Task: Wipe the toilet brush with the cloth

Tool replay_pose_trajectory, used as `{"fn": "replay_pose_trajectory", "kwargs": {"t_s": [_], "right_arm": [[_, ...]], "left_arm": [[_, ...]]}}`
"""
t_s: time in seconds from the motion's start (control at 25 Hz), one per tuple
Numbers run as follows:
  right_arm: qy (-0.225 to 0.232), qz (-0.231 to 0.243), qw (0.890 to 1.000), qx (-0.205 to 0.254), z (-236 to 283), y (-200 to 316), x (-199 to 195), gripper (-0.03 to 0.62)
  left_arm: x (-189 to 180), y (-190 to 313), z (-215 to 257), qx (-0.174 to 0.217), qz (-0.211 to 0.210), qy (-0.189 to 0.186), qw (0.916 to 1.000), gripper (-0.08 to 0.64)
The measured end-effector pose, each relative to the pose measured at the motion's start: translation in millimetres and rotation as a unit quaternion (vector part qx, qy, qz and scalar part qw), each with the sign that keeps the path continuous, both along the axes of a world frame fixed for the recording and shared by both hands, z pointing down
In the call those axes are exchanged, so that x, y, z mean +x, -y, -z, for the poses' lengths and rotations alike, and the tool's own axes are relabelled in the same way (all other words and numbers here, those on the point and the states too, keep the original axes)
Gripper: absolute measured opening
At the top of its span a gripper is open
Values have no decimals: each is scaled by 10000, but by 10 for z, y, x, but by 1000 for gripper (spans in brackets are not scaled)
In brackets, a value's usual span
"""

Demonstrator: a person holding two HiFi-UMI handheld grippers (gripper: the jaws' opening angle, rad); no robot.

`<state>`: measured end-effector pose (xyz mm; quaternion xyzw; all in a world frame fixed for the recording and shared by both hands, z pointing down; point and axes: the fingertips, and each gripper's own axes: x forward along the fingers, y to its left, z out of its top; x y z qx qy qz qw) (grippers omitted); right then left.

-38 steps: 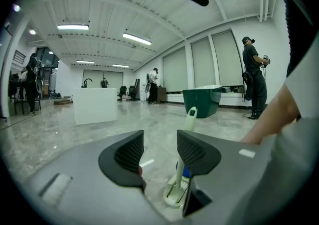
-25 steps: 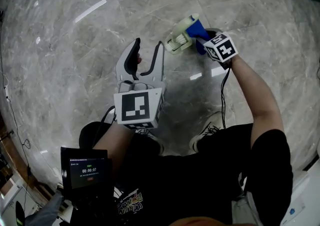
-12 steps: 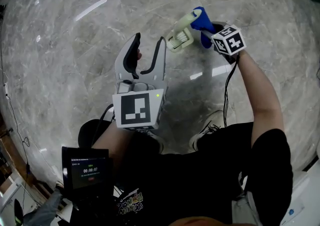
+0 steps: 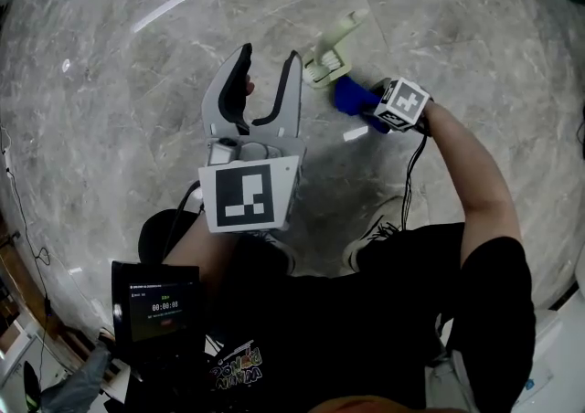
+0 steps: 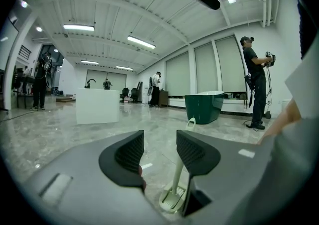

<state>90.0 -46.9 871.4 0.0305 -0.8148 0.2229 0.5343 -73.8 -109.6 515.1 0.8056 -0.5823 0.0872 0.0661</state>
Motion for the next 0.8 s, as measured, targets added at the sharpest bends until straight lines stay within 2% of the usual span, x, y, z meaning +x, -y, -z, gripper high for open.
{"fn": "replay_pose_trajectory", "kwargs": {"t_s": [0.2, 0.28, 0.36, 0.44, 0.52, 0.64, 0.72, 0.76, 0.8], "right_arm": [[879, 374, 9954, -110, 256, -182, -914, 120], [1049, 455, 9933, -181, 299, -228, -1097, 121], [1035, 508, 9930, -254, 267, -262, -1116, 121], [848, 532, 9944, -345, 175, -270, -969, 120], [450, 549, 9958, -575, 55, -277, -643, 120], [-405, 398, 9883, -1414, -67, -334, 82, 121], [-790, 17, 9804, -1804, -65, -267, 533, 120], [-848, -266, 9806, -1748, -49, -149, 700, 120], [-812, -601, 9836, -1493, -23, 35, 815, 120]], "left_arm": [[6, -8, -22, -28, -6, 87, 10000, 209], [-23, -13, -27, -57, 34, 40, 10000, 209], [-58, -21, -14, -66, 81, -41, 9999, 209], [-74, -29, 3, -51, 92, -72, 9999, 209], [-65, -35, 15, -31, 76, -68, 9999, 207], [-40, -55, 7, -110, 62, -156, 9998, 206], [-34, -77, 1, -203, 64, -285, 9994, 206], [-36, -89, 5, -227, 67, -327, 9992, 206], [-39, -100, 15, -232, 67, -344, 9991, 204]]}}
